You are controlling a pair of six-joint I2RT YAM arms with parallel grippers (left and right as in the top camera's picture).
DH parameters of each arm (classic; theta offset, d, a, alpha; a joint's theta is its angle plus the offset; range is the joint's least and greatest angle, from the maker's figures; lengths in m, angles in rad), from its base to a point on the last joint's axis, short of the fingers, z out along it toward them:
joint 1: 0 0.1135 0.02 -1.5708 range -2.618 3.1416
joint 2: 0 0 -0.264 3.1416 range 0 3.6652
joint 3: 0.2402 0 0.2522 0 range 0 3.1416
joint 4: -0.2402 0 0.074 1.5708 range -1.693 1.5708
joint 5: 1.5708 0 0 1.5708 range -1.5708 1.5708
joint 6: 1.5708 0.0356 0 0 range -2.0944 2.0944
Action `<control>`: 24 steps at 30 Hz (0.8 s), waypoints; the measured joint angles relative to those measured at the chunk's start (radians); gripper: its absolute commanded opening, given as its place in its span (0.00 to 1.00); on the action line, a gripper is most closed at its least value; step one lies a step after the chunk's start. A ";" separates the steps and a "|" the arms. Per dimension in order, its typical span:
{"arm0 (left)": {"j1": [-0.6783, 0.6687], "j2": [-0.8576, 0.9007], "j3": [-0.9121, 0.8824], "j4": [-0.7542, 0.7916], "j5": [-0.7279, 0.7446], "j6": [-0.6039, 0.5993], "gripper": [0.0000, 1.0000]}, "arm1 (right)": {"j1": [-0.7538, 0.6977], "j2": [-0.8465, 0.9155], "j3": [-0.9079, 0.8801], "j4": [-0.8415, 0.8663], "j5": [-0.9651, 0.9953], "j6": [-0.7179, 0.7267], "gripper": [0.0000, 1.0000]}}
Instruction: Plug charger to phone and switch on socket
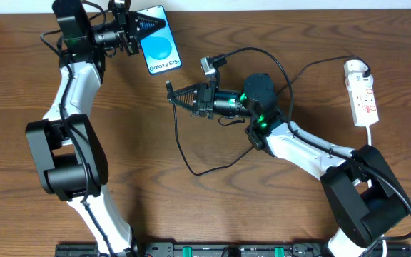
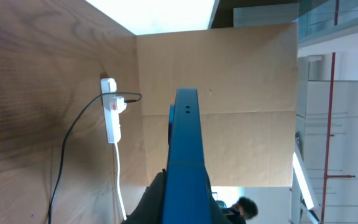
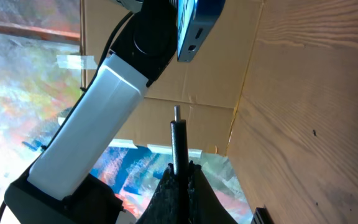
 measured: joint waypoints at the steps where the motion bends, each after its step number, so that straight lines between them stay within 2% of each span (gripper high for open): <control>1: 0.000 0.000 0.000 0.000 0.001 -0.001 0.08 | -0.002 0.000 0.000 0.000 0.001 -0.001 0.01; 24: 0.000 0.000 0.000 0.000 0.011 -0.004 0.08 | -0.002 0.000 0.000 -0.006 0.049 -0.077 0.01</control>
